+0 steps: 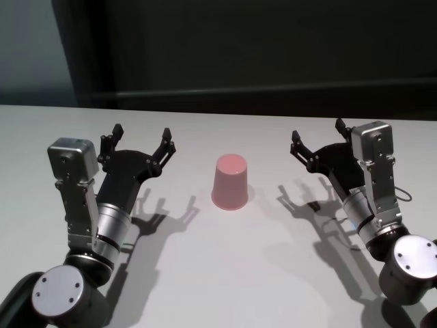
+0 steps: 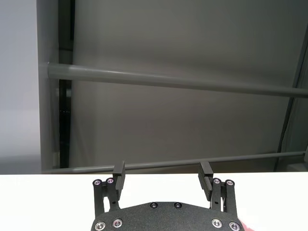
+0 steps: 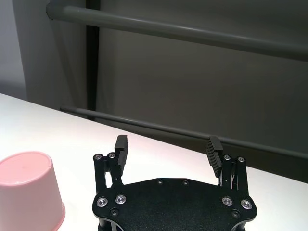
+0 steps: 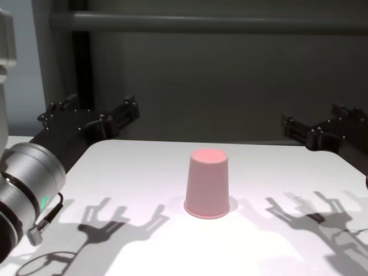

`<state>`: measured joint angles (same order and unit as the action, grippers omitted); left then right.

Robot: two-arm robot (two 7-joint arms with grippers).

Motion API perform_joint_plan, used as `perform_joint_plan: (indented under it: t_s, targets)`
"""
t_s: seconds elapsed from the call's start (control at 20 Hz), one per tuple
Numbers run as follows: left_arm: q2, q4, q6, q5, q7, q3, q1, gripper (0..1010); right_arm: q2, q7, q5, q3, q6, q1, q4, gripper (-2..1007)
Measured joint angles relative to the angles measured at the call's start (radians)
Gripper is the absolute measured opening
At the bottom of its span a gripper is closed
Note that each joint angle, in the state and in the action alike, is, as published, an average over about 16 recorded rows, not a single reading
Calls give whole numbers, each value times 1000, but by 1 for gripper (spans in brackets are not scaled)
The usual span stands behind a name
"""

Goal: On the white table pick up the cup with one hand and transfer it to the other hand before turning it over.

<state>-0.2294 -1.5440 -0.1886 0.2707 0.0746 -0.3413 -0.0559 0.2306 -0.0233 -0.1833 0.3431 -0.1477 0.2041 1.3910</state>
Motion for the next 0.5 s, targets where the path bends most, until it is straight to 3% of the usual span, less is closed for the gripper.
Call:
perform_joint_plan:
  t_s: [0.5]
  targets:
    - [0,0,0,0,0,0,0,1003,11,-30,55,-27,15,-65,49,1000]
